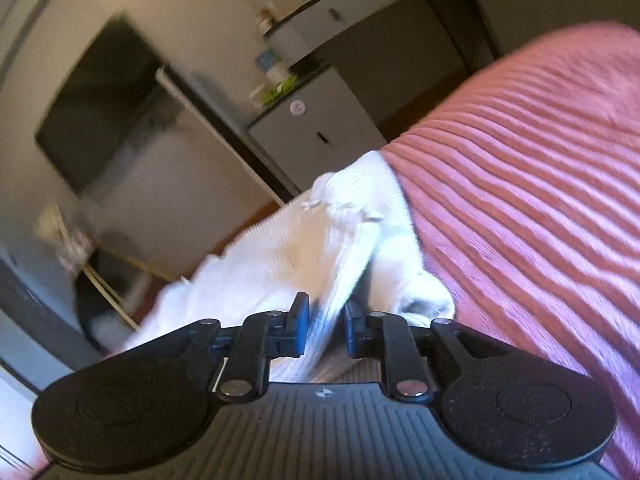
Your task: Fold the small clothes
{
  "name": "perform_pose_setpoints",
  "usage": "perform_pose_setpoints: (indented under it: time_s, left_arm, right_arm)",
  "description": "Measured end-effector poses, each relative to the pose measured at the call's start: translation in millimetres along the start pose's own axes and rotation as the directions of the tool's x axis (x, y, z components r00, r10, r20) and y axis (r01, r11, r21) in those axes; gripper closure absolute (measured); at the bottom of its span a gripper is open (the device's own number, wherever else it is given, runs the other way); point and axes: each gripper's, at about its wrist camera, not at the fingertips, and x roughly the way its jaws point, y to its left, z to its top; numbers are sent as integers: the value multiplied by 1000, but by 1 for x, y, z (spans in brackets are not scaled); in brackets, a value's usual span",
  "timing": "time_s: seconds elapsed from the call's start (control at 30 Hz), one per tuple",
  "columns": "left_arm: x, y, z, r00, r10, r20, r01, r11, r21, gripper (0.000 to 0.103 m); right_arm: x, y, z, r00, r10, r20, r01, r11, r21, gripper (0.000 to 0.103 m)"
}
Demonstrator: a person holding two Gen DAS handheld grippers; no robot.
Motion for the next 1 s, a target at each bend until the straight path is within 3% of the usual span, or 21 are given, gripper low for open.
perform_pose_setpoints:
  time_s: [0.3, 0.37, 0.47, 0.57, 0.63, 0.73, 0.9, 1.0]
  left_arm:
    - [-2, -10, -2, 1000, -13, 18, 13, 999, 47, 23]
    - [-1, -12, -4, 1000, -9, 19, 8, 998, 63, 22]
    - [1, -14, -4, 1000, 2, 22, -4, 997, 78, 22]
    - [3, -13, -4, 1000, 4, 24, -6, 997, 77, 22]
    - [4, -14, -5, 1000, 5, 25, -7, 997, 80, 21]
    - [3, -14, -6, 1000, 7, 26, -9, 996, 88, 19]
    - [0, -10, -3, 999, 6, 35, -9, 997, 70, 19]
    - [-2, -7, 1, 999, 1, 41, -3, 999, 43, 19]
  right_arm:
    - [13, -7, 12, 998, 44, -54, -40, 997, 73, 84]
    - [19, 0, 17, 997, 14, -77, -12, 999, 32, 95]
    - [-1, 23, 21, 999, 23, 31, -20, 996, -91, 96]
    - [-22, 26, 22, 986, 71, 152, -55, 992, -110, 96]
    - [-23, 20, 15, 984, 24, 176, -1, 992, -128, 96]
    - [4, 5, 1, 990, -142, 25, 144, 976, -166, 97]
    - [-5, -1, 5, 991, -131, -6, 129, 983, -130, 92]
    - [-24, 11, 9, 984, -167, 57, 174, 973, -151, 81]
